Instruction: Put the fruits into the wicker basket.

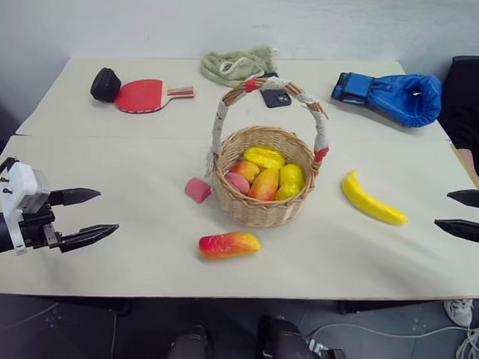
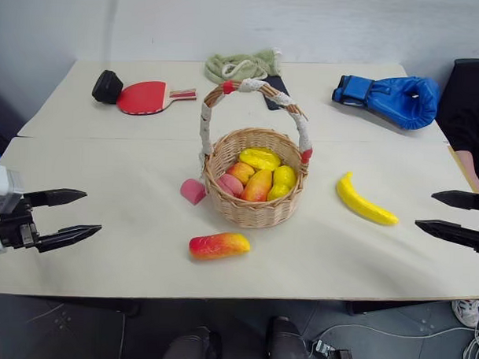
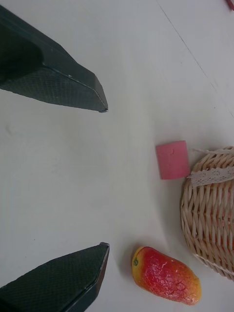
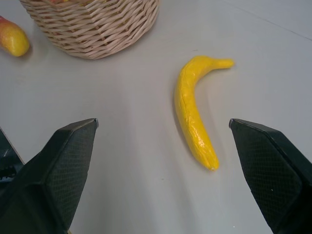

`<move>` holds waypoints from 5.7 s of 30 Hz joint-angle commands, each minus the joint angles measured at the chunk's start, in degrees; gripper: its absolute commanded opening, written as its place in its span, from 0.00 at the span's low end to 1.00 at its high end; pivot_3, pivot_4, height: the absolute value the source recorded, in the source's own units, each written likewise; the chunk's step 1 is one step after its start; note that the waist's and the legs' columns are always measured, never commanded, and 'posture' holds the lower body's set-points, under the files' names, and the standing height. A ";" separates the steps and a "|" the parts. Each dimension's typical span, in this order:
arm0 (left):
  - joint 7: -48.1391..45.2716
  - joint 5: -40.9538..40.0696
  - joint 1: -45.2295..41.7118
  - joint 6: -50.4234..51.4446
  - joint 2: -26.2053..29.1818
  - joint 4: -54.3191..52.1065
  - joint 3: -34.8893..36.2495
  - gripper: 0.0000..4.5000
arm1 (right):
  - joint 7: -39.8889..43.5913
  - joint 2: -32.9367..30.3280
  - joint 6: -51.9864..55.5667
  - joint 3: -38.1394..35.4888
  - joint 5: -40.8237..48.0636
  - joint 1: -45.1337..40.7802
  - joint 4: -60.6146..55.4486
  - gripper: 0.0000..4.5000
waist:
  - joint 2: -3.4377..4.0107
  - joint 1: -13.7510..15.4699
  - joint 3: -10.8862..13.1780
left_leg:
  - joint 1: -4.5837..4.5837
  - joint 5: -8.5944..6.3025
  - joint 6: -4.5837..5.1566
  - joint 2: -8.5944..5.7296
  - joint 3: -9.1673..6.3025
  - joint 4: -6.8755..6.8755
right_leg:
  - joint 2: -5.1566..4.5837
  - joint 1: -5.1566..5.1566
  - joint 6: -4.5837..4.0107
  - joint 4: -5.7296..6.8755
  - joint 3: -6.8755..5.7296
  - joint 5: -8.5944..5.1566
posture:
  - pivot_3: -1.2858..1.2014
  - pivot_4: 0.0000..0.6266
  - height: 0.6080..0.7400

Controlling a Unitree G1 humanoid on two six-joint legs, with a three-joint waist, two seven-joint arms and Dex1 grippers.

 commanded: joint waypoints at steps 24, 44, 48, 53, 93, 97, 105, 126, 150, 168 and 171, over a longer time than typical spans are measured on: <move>5.00 1.25 -5.19 -0.92 -2.32 0.33 -5.82 1.00 | -4.54 0.41 -0.55 -4.14 0.38 3.32 -5.57 1.00 | -0.01 0.05 -0.01 | -0.03 0.00 -0.01 -0.01 0.23 0.00 | 0.12 -0.21 0.03 0.14 0.23 0.02 | 0.52 0.24 1.00; 30.04 17.22 -30.43 5.41 -23.31 10.95 -34.41 1.00 | -25.00 4.06 23.14 -1.30 35.69 -6.82 -53.26 1.00 | -0.85 0.33 0.03 | -0.14 0.01 0.06 -0.01 0.01 0.64 | 0.09 -0.05 0.10 0.31 0.29 0.25 | 0.52 0.24 1.00; 31.61 20.72 -34.39 3.16 -25.96 17.35 -36.77 1.00 | -27.09 3.97 22.94 0.53 36.35 -7.94 -53.85 1.00 | -0.98 0.39 0.03 | -0.23 -0.17 0.40 -0.05 0.02 0.78 | 0.01 -0.03 0.18 0.23 0.25 0.29 | 0.52 0.24 1.00; 30.84 22.16 -37.34 0.79 -29.35 22.06 -38.40 1.00 | -28.03 4.10 22.61 1.56 36.38 -8.59 -53.69 1.00 | -1.00 0.69 0.02 | -0.35 -0.17 0.39 -0.06 0.05 0.83 | -0.03 -0.03 0.27 0.04 0.18 0.34 | 0.52 0.24 1.00; 29.36 28.24 -45.35 -6.73 -35.00 36.84 -40.25 0.38 | -33.84 5.54 21.34 -1.26 42.60 -6.37 -57.39 1.00 | -1.03 1.79 0.03 | -0.24 -0.29 0.76 -0.06 -0.08 0.85 | -0.15 0.22 0.31 -0.02 0.05 0.42 | 0.52 0.24 1.00; 28.98 28.42 -45.22 -5.74 -34.37 36.00 -40.30 0.24 | -34.29 5.46 21.07 -1.71 43.34 -5.71 -57.61 1.00 | -1.03 1.79 0.03 | -0.24 -0.30 0.76 -0.06 -0.06 0.85 | -0.15 0.21 0.31 -0.04 0.05 0.42 | 0.52 0.24 1.00; 28.65 26.38 -40.23 -0.75 -31.37 26.77 -37.33 0.24 | -34.05 5.03 21.02 -1.63 43.87 -5.73 -57.05 1.00 | -1.03 1.37 0.03 | -0.25 -0.35 0.72 0.04 -0.05 0.85 | -0.12 0.19 0.31 -0.08 0.09 0.42 | 0.52 0.24 1.00; 41.10 19.50 -8.94 17.07 -23.11 2.62 -2.80 0.24 | -29.57 6.49 19.23 8.33 40.70 -13.88 -53.38 1.00 | -1.12 0.56 0.08 | -0.31 -0.50 0.65 0.11 -0.26 0.80 | -0.31 0.21 0.17 -0.21 0.36 0.34 | 0.52 0.24 1.00; 4.17 -9.12 -10.33 18.50 2.36 -16.84 -7.92 0.99 | -26.61 7.96 19.46 12.49 32.54 -17.16 -49.69 1.00 | -1.01 0.37 0.14 | -1.09 -0.38 0.27 -0.04 -0.28 0.73 | -0.62 -0.60 0.02 -0.24 0.13 0.26 | 0.52 0.24 1.00; -1.01 16.01 -33.01 0.82 -11.54 0.03 -53.57 0.99 | -28.85 4.71 23.76 2.69 36.67 -10.21 -54.15 1.00 | -0.98 0.58 0.17 | -1.04 -0.30 0.52 -0.03 0.22 0.92 | 0.16 -0.64 0.29 -0.19 0.08 0.40 | 0.52 0.24 1.00; -1.34 17.60 -34.32 0.08 -13.57 2.12 -54.72 0.99 | -28.89 3.84 24.54 2.25 39.14 -10.35 -54.92 1.00 | -0.99 0.58 0.18 | -1.03 -0.27 0.61 -0.08 0.19 0.94 | 0.11 -0.60 0.36 -0.19 0.09 0.44 | 0.52 0.24 1.00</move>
